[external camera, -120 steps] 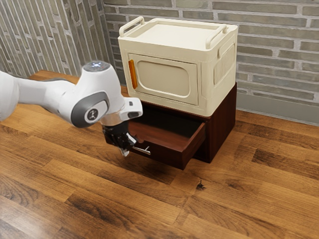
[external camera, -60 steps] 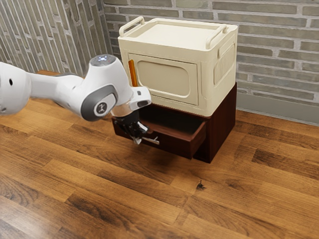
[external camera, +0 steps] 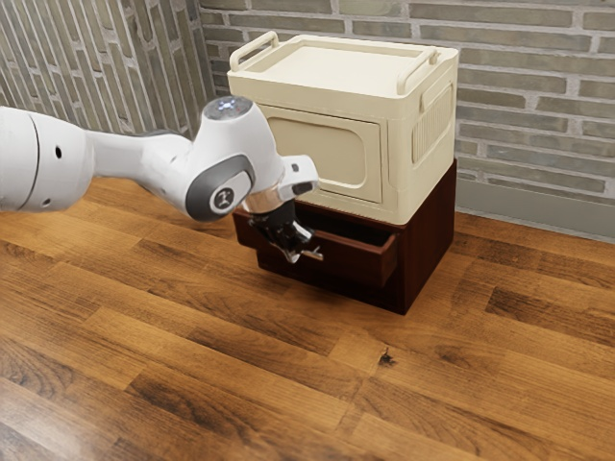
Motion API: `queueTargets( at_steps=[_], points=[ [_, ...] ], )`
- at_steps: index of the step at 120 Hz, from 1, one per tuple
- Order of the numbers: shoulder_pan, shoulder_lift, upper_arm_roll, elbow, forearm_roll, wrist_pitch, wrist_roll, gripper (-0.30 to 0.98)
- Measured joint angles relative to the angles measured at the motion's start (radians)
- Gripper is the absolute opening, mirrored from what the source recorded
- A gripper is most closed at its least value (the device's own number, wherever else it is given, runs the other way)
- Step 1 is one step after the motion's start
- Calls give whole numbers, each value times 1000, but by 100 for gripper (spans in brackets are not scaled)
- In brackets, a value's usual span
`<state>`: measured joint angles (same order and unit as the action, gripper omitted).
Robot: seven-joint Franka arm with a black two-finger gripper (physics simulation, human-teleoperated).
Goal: Push the drawer handle with one arm to close the drawer
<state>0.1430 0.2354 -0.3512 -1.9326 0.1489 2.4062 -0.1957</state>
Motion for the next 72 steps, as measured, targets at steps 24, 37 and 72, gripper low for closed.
queueTargets(
  at_steps=[24,37,72],
  points=[
    [-6,52,0,62,26,-8,-7,-10],
    [-11,75,0,86,36,-12,-10,-10],
    [-23,131,2,170,65,-51,-15,-10]
  ],
)
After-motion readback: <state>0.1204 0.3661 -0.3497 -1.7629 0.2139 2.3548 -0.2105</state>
